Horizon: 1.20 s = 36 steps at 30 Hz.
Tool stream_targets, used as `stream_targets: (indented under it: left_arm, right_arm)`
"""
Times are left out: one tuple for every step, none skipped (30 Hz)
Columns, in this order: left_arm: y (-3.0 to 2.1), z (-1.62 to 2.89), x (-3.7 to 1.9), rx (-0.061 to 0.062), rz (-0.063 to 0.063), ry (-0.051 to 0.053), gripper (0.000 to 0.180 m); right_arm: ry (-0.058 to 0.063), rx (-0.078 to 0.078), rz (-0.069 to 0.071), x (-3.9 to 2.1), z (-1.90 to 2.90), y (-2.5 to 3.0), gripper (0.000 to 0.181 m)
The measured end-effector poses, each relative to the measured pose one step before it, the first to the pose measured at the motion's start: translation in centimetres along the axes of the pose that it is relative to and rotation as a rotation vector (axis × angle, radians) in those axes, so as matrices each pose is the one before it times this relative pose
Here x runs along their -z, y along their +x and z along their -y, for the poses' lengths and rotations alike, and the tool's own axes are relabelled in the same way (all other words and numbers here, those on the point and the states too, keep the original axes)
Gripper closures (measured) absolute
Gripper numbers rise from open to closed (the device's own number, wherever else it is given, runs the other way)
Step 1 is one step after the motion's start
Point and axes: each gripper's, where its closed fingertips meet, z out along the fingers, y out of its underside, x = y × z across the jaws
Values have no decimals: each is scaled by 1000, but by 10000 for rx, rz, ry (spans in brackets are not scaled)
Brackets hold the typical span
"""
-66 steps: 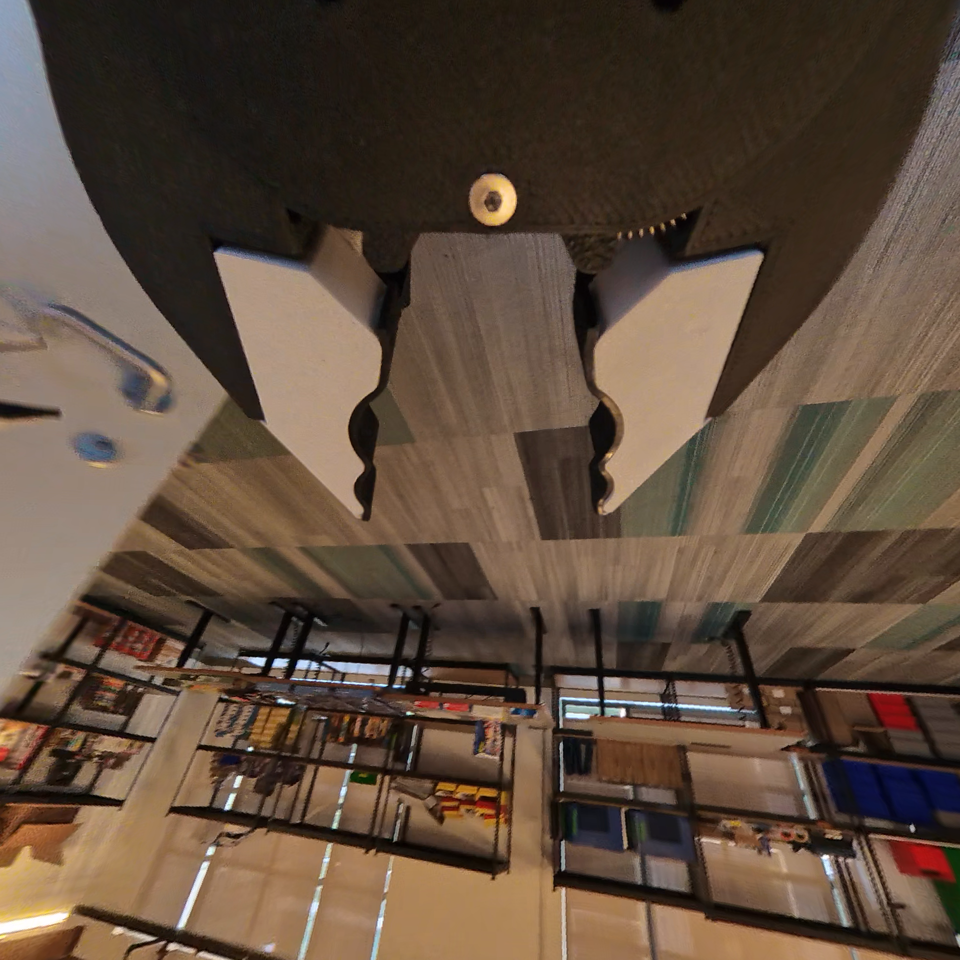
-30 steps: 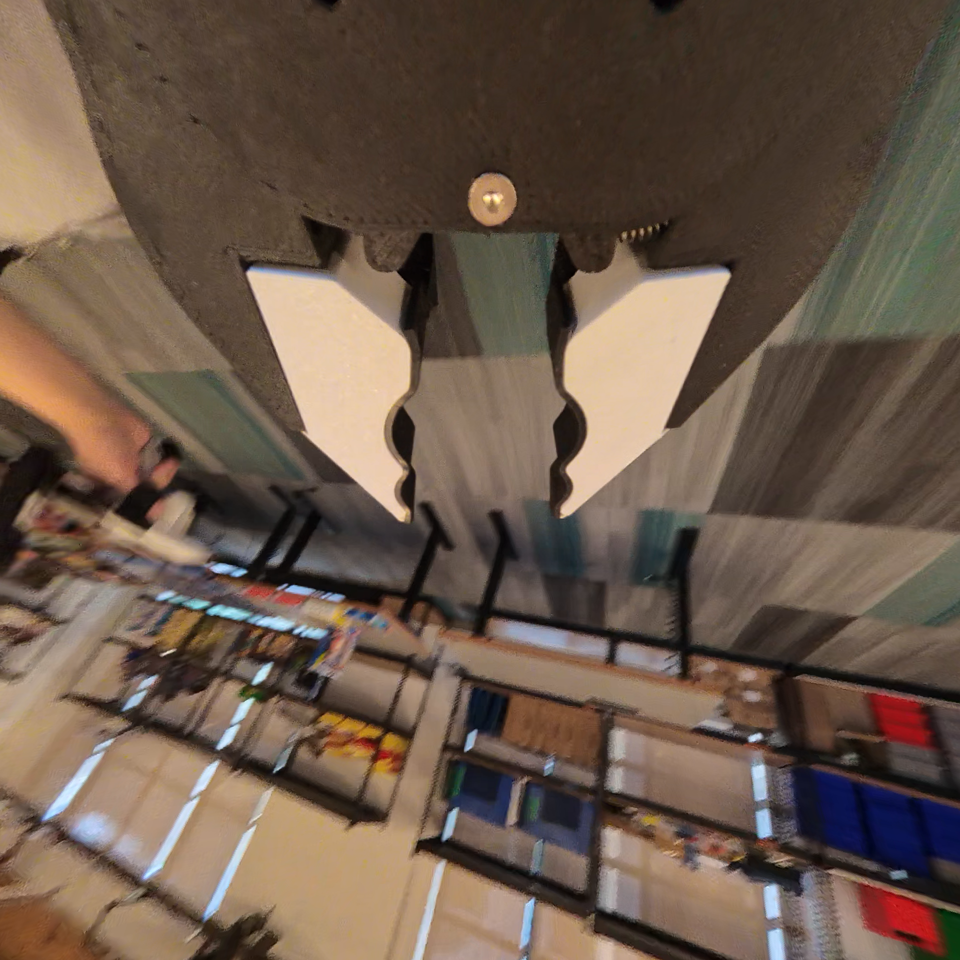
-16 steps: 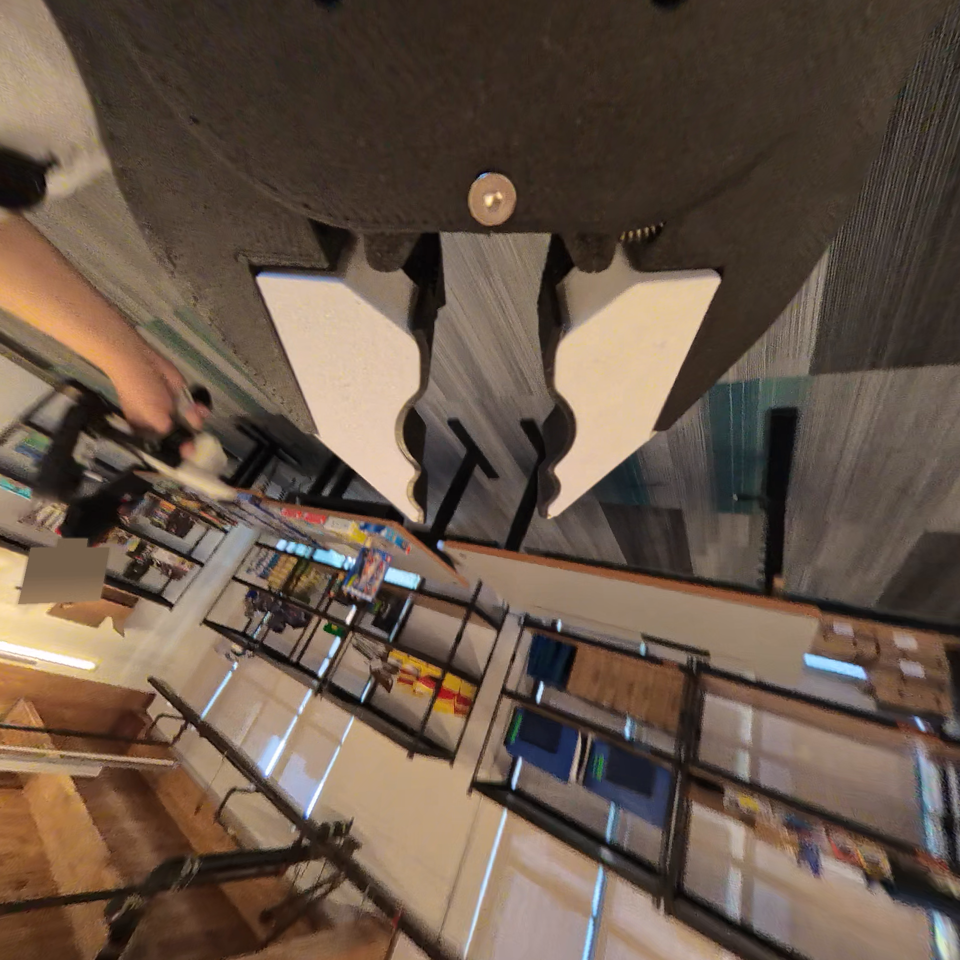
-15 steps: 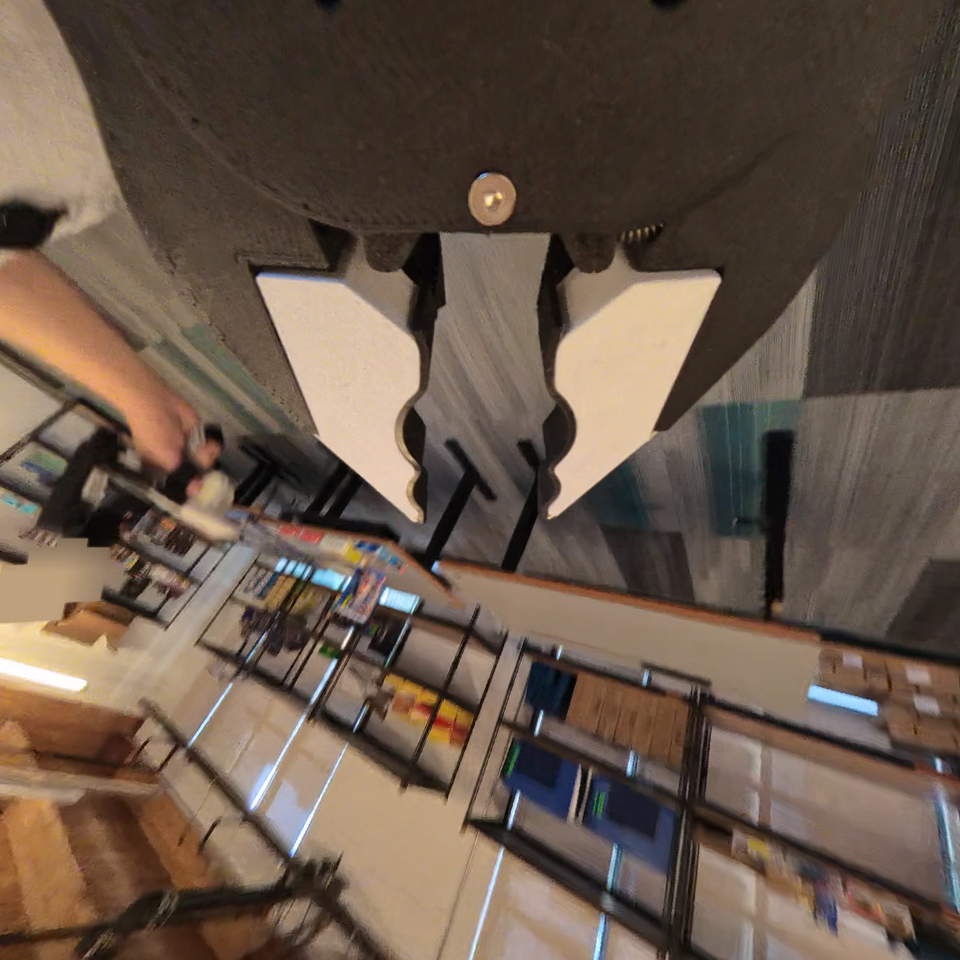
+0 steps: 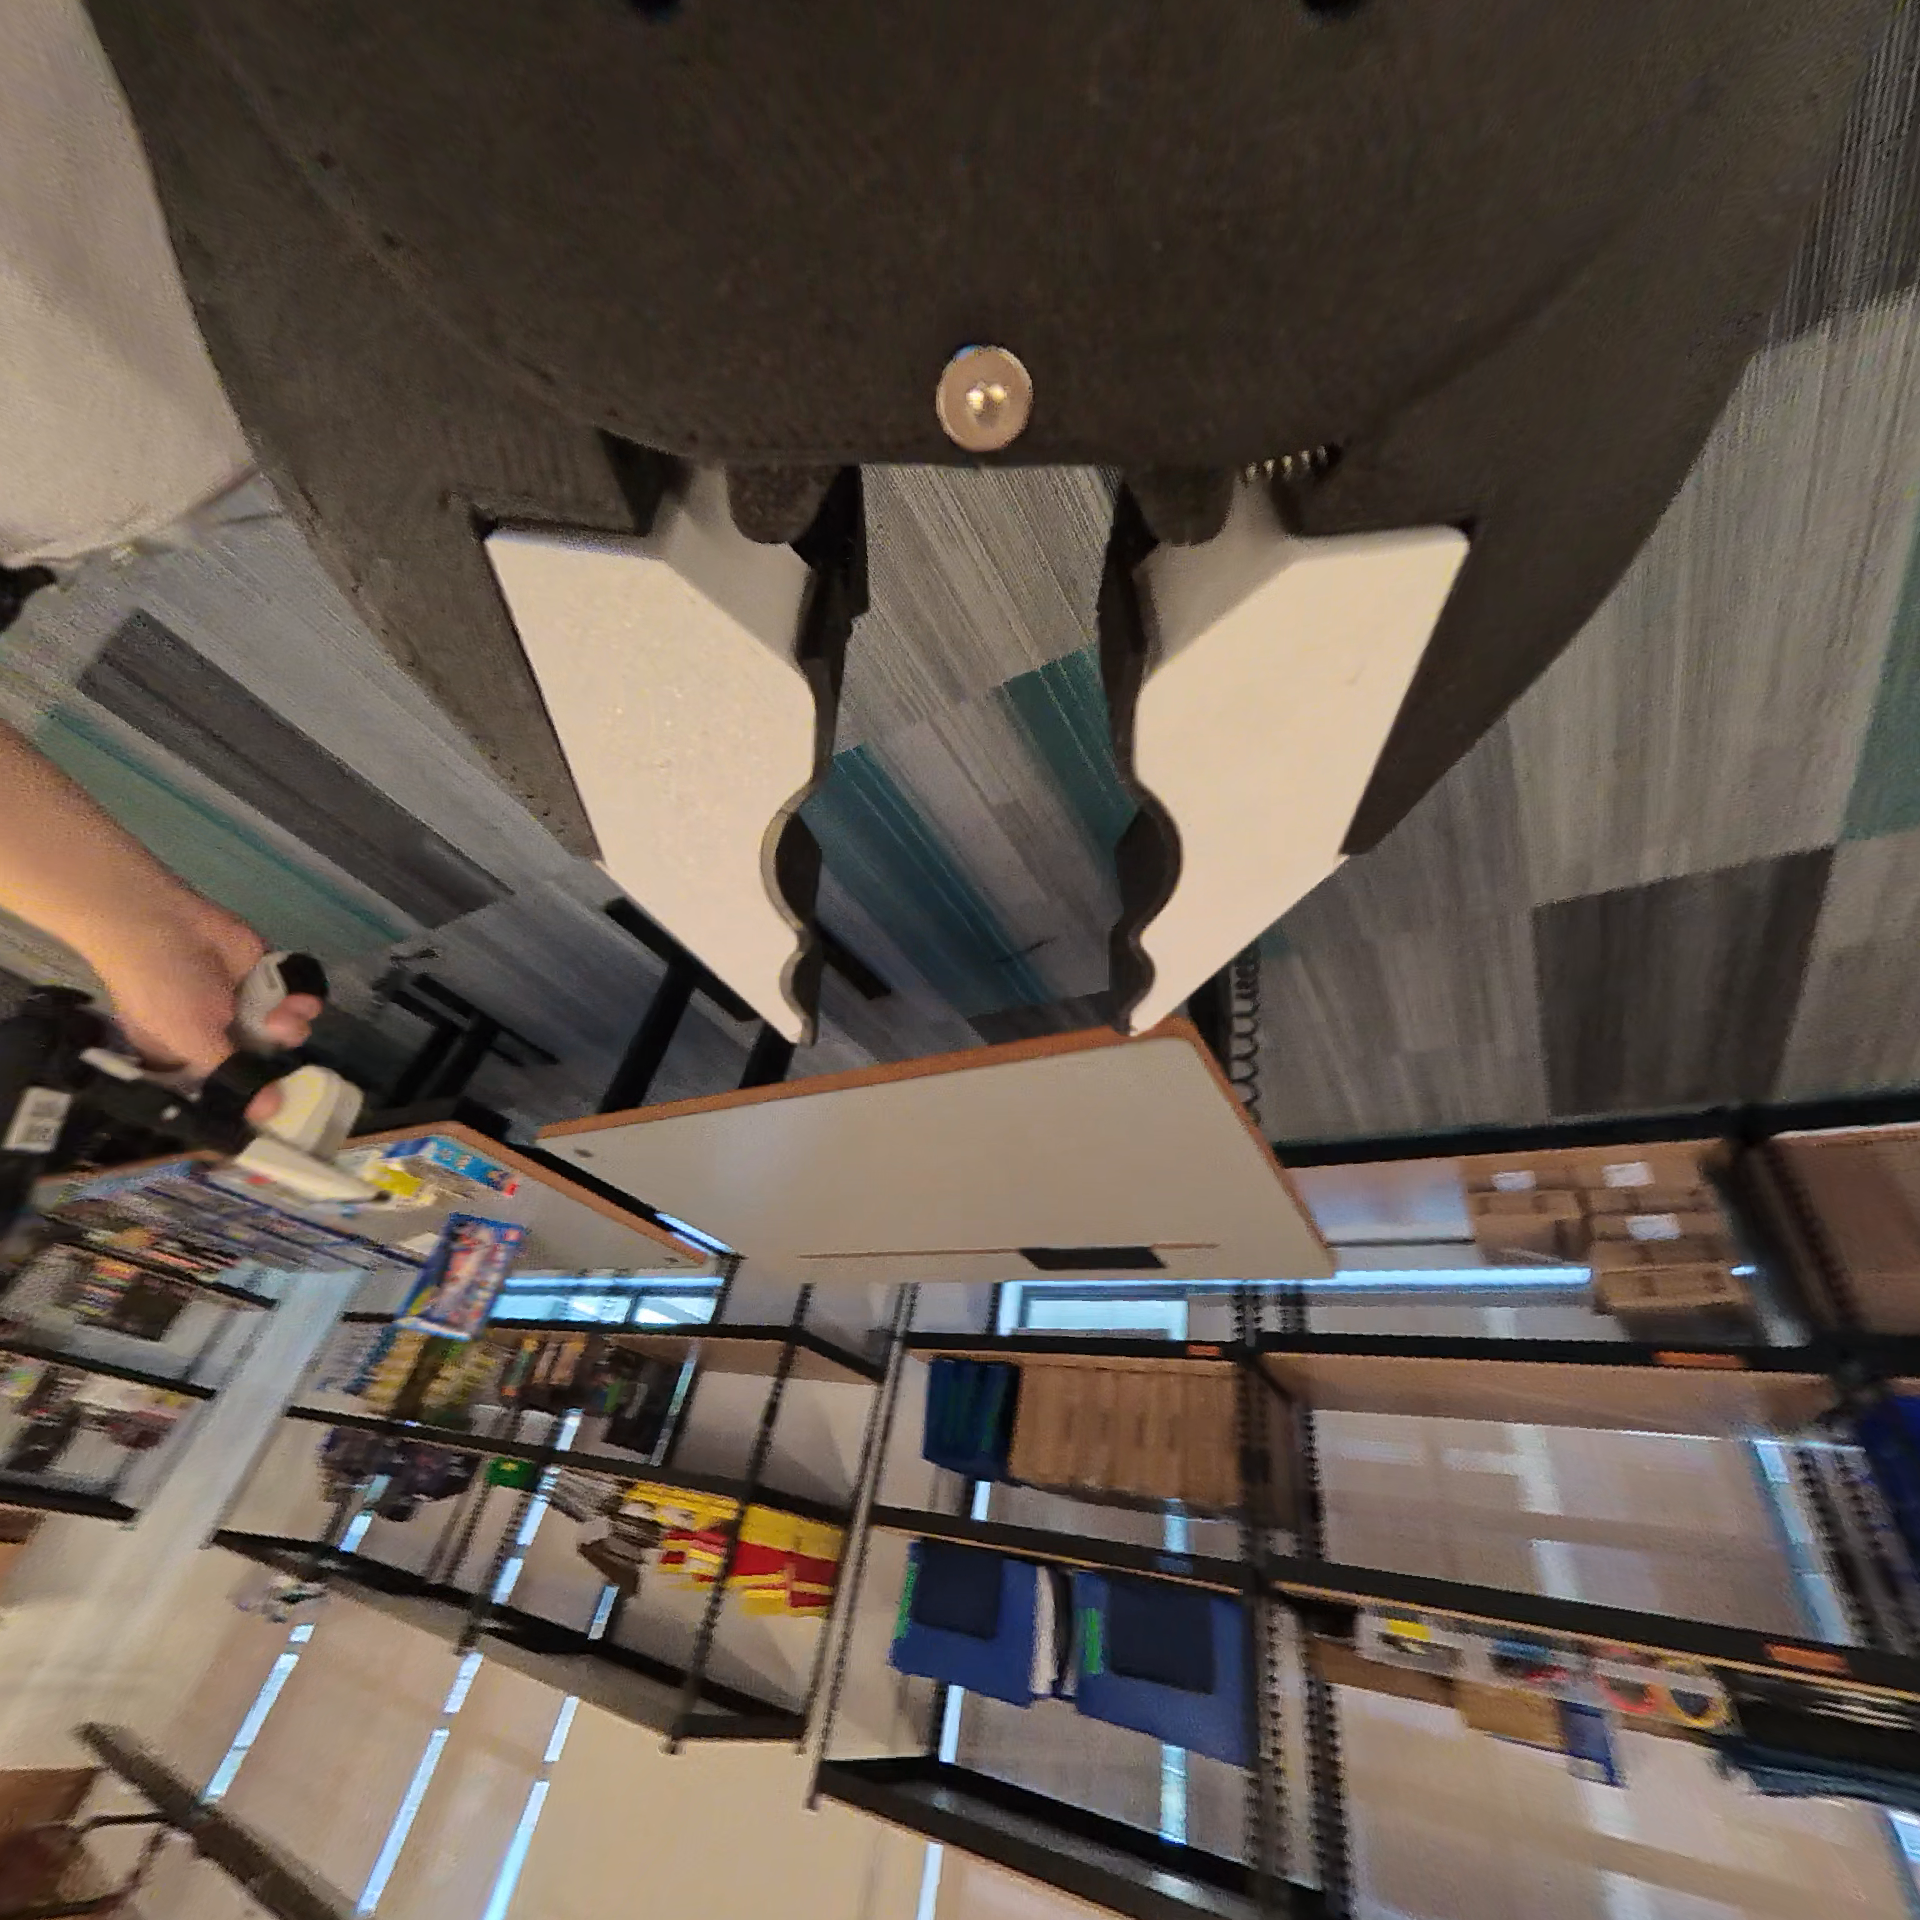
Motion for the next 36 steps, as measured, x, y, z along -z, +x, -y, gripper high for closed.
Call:
stream_targets:
  left_arm:
    - [-2431, 1743, -2727, -94, -413, -140, 126]
    - [-2607, 1411, -2602, -255, -327, -191, 126]
    - [-2966, 1070, -2620, -300, -216, -193, 126]
    - [-3044, 762, -2329, -243, -201, -133, 127]
    - [-2952, 540, -2250, -105, -300, -41, 127]
    - [-2892, 327, -2164, 57, -376, 23, 127]
    - [-2914, 124, -2142, 186, -354, 89, 127]
    - [-2940, 156, -1831, 256, -274, 139, 128]
    - [-2993, 166, -1655, 232, -172, 181, 128]
    - [-3057, 161, -1495, 112, -53, 152, 130]
    - [-3298, 142, -1383, 58, 128, 57, 132]
    - [-3332, 151, -1392, 144, 171, -61, 132]
    - [-2954, 227, -1387, 266, -61, -201, 132]
    - [-2638, 376, -1263, 331, -237, -280, 131]
    - [-2649, 542, -1038, 263, -181, -259, 131]
    - [-2888, 632, -850, 115, 26, -209, 131]
    - [-3127, 621, -782, -32, 222, -150, 131]
    - [-3289, 543, -864, -70, 312, -102, 131]
    - [-3231, 473, -1074, -27, 244, -55, 131]
    - [-3056, 486, -1315, 41, 84, -14, 131]
    - [-2939, 582, -1549, 66, -56, 17, 131]
    - [-2918, 674, -1770, 21, -137, 8, 131]
    - [-2991, 774, -1951, -60, -161, -51, 131]
    - [-2982, 941, -2115, -141, -199, -119, 131]
    - [-2896, 1146, -2186, -259, -244, -171, 130]
    - [-2910, 1453, -2221, -383, -194, -135, 130]
    - [-2875, 1782, -2292, -321, -168, -76, 130]
    - [-2504, 1975, -2354, -222, -355, -75, 129]
    - [-2413, 2048, -2340, -185, -397, -53, 129]
    - [-2495, 2007, -2340, -163, -331, -7, 129]
    - [-2503, 1873, -2357, -107, -329, 11, 129]
    - [-2466, 1625, -2372, -4, -366, -39, 129]
    - [-2416, 1396, -2314, 50, -377, -96, 128]
    - [-2454, 1256, -2201, -2, -305, -88, 128]
    - [-2540, 1125, -2053, -108, -172, -43, 128]
    - [-2700, 939, -1910, -181, -5, 21, 128]
  right_arm:
    - [-251, -183, 45, -2464, -565, 235, 143]
    - [-267, 246, -405, -2382, -250, 917, 143]
    - [-62, 448, -648, -2281, 246, 1117, 142]
    - [182, 390, -543, -2279, 566, 839, 142]
    - [288, 219, -402, -2414, 501, 587, 142]
    - [243, 82, -286, -2696, 114, 419, 143]
    - [160, -2, -209, -2928, -341, 340, 143]
    - [121, -44, -133, -3234, -690, 212, 143]
    - [92, -95, -49, -3413, -973, 42, 143]
    - [108, -122, 8, -3600, -1003, -135, 143]
    - [139, -156, -78, -3759, -982, -123, 143]
    - [49, -314, -61, -3933, -961, -383, 143]
    - [37, -340, 230, -4036, -744, -1101, 143]
    - [55, -159, 297, -4109, -655, -1341, 143]
    - [-82, 62, 252, -4183, -904, -1299, 144]
    - [-311, 159, 315, -4183, -1188, -1317, 145]
    - [-383, 173, 405, -4100, -1118, -1246, 145]
    - [-269, 186, 412, -3954, -817, -982, 145]
    - [-155, 258, 353, -3749, -691, -597, 145]
    - [-112, 309, 180, -3550, -804, -57, 145]
    - [-85, 232, -16, -3363, -1038, 424, 145]
    - [-33, 74, -94, -3165, -1181, 596, 145]
    - [45, -77, -133, -2940, -1265, 645, 145]
    - [82, -167, -243, -2686, -1440, 748, 145]
    - [60, -184, -367, -2459, -1683, 863, 145]
    - [-23, -155, -425, -2271, -1864, 873, 145]
    - [-119, -193, -556, -2127, -1943, 990, 146]
    - [-215, -389, -625, -2027, -1811, 1007, 145]
    - [-170, -538, -347, -1978, -1199, 514, 145]
    - [-3, -381, -57, -1874, -481, 75, 146]
    - [-49, -83, -146, -1750, -249, 294, 147]
    - [-195, 154, -355, -1667, -215, 703, 147]
    - [-228, 212, -377, -1633, -23, 784, 147]
    - [-110, 163, -287, -1626, 293, 718, 147]
    - [-12, 123, -238, -1697, 457, 747, 147]
    - [-31, 133, -200, -1900, 385, 850, 147]
